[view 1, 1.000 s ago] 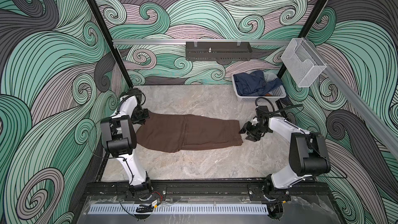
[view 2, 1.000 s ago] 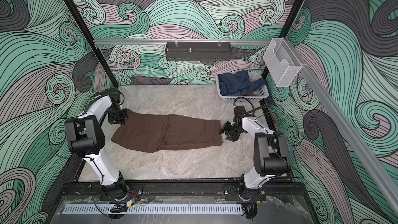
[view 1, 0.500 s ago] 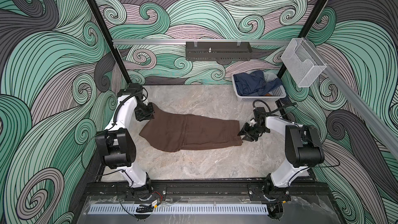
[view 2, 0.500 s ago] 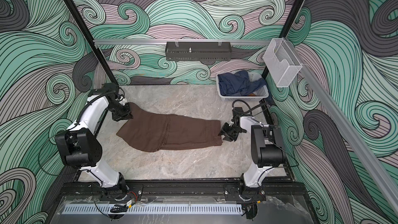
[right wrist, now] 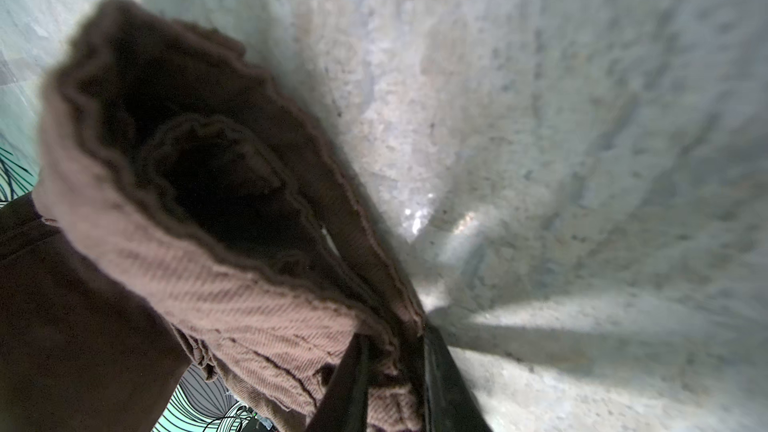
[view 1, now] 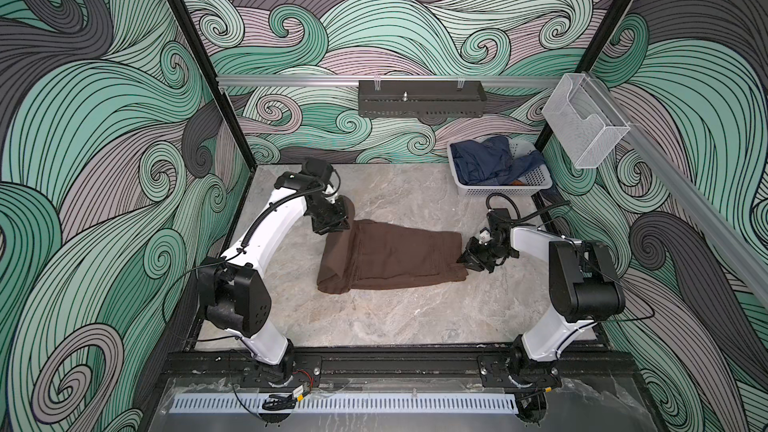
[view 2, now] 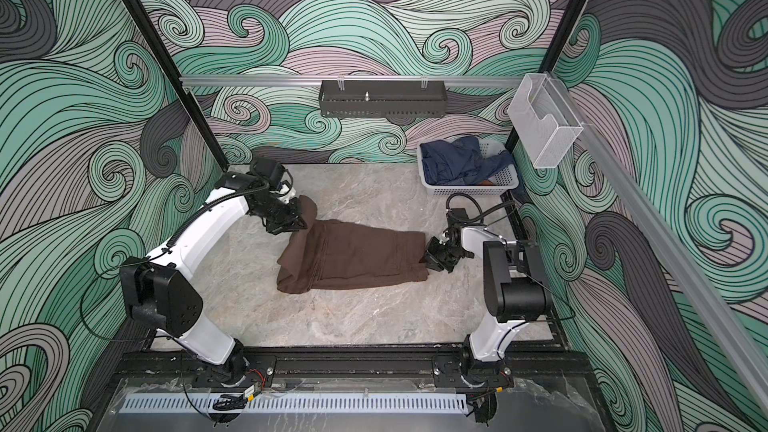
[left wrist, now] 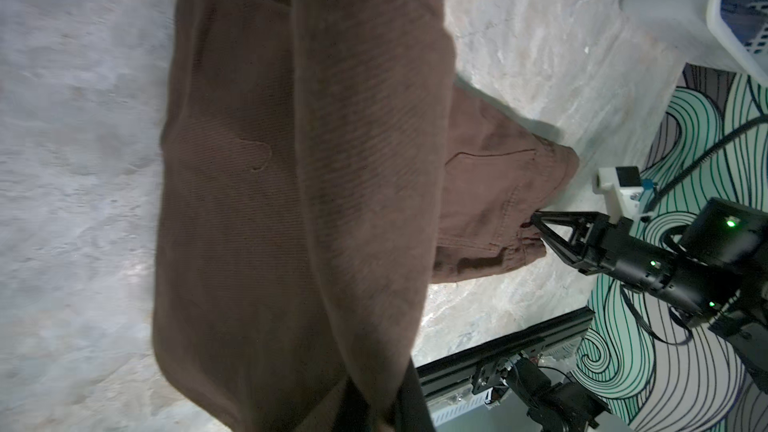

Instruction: Fold and stack the trousers

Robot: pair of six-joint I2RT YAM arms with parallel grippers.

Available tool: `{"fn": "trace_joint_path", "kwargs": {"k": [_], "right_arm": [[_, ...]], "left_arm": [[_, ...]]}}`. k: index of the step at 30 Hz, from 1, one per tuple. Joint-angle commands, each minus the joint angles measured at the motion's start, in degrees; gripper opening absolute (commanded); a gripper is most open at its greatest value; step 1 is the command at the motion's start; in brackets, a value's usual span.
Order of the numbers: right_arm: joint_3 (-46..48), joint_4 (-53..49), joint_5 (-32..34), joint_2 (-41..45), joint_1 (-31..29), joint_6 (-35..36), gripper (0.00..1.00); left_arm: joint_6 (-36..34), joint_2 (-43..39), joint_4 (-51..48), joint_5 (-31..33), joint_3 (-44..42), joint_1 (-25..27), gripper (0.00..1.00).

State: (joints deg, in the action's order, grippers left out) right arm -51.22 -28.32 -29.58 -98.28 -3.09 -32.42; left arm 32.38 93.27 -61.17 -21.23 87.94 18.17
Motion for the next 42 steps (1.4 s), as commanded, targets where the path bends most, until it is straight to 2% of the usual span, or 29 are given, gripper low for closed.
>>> {"fn": "trace_joint_path", "kwargs": {"k": [1,9,15,27,42], "right_arm": [[1.6,1.2,-1.0,-1.5,-1.3,-1.0,0.22],[1.6,2.4,-1.3,-2.0,-3.4,-2.1,0.21],[1.4,2.3,-1.2,-1.4,-4.5,-2.9,0.21],[1.2,2.3,-1.2,-1.5,-5.7,-3.7,0.21],[0.6,2.0,-1.0,-1.6,-6.8,-4.4,0.21]], "left_arm": [[7.3,1.0,5.6,-0.2,1.5,5.0,0.00],[15.1,7.3,14.2,1.9,4.2,14.9,0.00],[20.3,9.9,22.5,6.2,3.6,19.9,0.00],[23.3,18.3,25.3,7.0,10.7,24.7,0.00],[24.4,25.3,26.3,6.8,15.1,27.3,0.00]]}}
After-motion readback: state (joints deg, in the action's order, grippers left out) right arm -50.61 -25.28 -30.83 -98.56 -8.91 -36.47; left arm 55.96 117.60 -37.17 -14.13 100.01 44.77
